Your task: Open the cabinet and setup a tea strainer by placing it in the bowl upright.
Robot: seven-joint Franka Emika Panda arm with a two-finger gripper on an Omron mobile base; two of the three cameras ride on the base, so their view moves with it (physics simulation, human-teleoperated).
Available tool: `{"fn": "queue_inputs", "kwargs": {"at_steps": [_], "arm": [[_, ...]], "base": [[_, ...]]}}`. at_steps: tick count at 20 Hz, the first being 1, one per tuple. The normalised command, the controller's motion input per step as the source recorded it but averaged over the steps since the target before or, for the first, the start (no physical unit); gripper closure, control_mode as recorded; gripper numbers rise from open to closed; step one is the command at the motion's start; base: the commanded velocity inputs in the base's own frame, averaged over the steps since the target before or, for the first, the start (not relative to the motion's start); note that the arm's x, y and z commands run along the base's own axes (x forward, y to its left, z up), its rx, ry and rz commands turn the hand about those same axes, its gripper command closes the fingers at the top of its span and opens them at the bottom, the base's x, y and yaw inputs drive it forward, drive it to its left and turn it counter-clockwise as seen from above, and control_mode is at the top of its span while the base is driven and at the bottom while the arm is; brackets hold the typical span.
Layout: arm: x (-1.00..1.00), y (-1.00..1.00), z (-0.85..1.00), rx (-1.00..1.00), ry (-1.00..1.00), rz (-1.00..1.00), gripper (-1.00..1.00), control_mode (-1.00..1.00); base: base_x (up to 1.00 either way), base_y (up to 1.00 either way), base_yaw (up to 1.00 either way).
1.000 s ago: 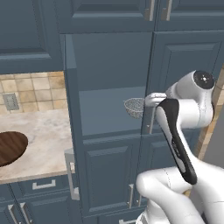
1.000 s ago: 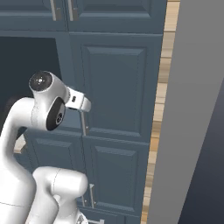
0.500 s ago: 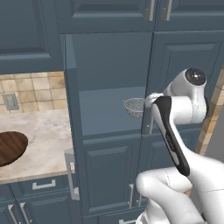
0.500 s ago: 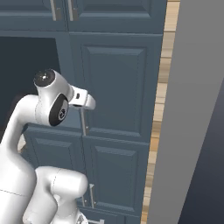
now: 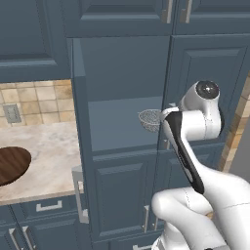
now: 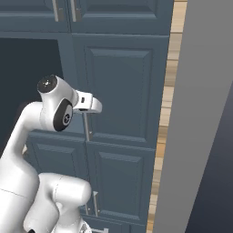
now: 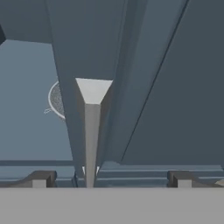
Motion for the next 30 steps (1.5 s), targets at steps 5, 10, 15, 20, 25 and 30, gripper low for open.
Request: {"fn": "queue_inputs", "kwargs": {"at_steps": [5, 10, 15, 20, 25, 30], "arm": [[0.07, 0.00, 0.00, 0.03, 0.00, 0.00, -1.00, -1.00], [0.17, 0.00, -0.02, 0.06, 0.00, 0.00, -1.00, -1.00], [0.20, 0.02, -0.07, 0.07, 0.00, 0.00, -1.00, -1.00], [0.19, 0.20, -0.17, 0.01, 0.00, 0.00, -1.00, -1.00], [0.25, 0.14, -0.24, 0.00, 0.00, 0.00, -1.00, -1.00], [0.39, -0.12, -0.22, 0.00, 0.00, 0.00, -1.00, -1.00]], "base": [[0.00, 0.00, 0.00], [0.00, 0.00, 0.00], [0.00, 0.00, 0.00], [0.00, 0.00, 0.00], [0.00, 0.00, 0.00], [0.00, 0.00, 0.00]]}}
